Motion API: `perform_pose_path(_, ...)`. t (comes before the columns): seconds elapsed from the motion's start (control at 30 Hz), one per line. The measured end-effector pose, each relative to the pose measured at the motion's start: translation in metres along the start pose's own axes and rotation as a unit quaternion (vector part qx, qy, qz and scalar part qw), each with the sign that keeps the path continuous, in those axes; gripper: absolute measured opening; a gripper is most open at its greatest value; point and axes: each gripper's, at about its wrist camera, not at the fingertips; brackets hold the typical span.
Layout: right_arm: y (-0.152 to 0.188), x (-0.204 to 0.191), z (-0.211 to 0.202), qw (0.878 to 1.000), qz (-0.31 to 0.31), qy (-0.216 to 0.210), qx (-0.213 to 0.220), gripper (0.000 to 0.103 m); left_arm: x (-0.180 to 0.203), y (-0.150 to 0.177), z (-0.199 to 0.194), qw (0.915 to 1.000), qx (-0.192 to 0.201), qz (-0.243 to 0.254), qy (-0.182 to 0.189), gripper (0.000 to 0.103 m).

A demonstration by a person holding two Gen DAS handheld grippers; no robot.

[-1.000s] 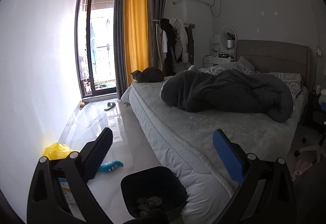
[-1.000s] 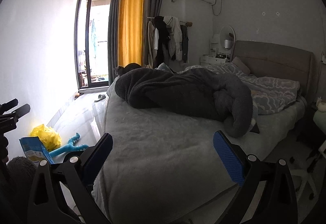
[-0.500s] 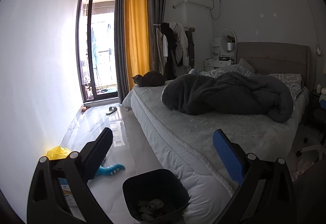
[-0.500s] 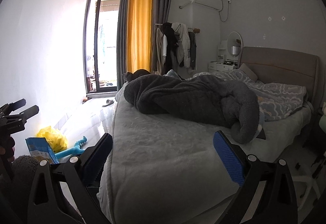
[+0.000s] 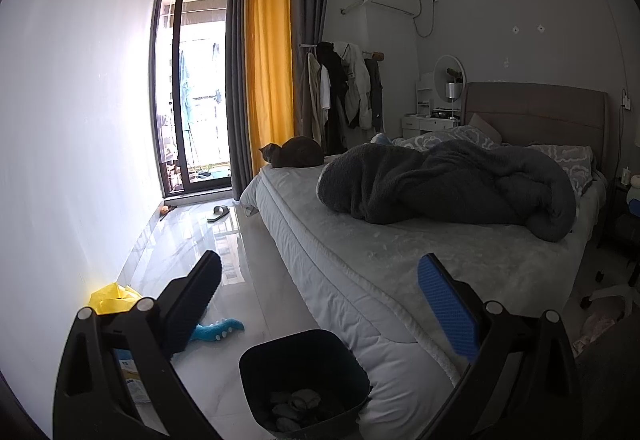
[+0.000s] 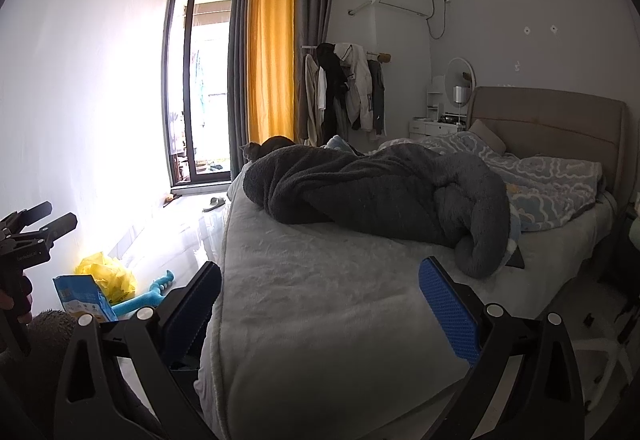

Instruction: Collect trash

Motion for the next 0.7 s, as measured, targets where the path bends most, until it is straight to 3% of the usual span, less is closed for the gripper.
perform_pose_path(0.7,0.0001,-0.0006,-0.0014,1.000,0.000,0.001,0.000,0.100,-0.0005,0.0011,0.0025,1.0000,-0.003,-0.002,0.000,0.100)
Point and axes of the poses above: each gripper's, at about its wrist camera, not at the fingertips, and z roughly the way its jaws point, x to its right, y to its underside, and after that the axes turned 10 degrees about z, right-handed
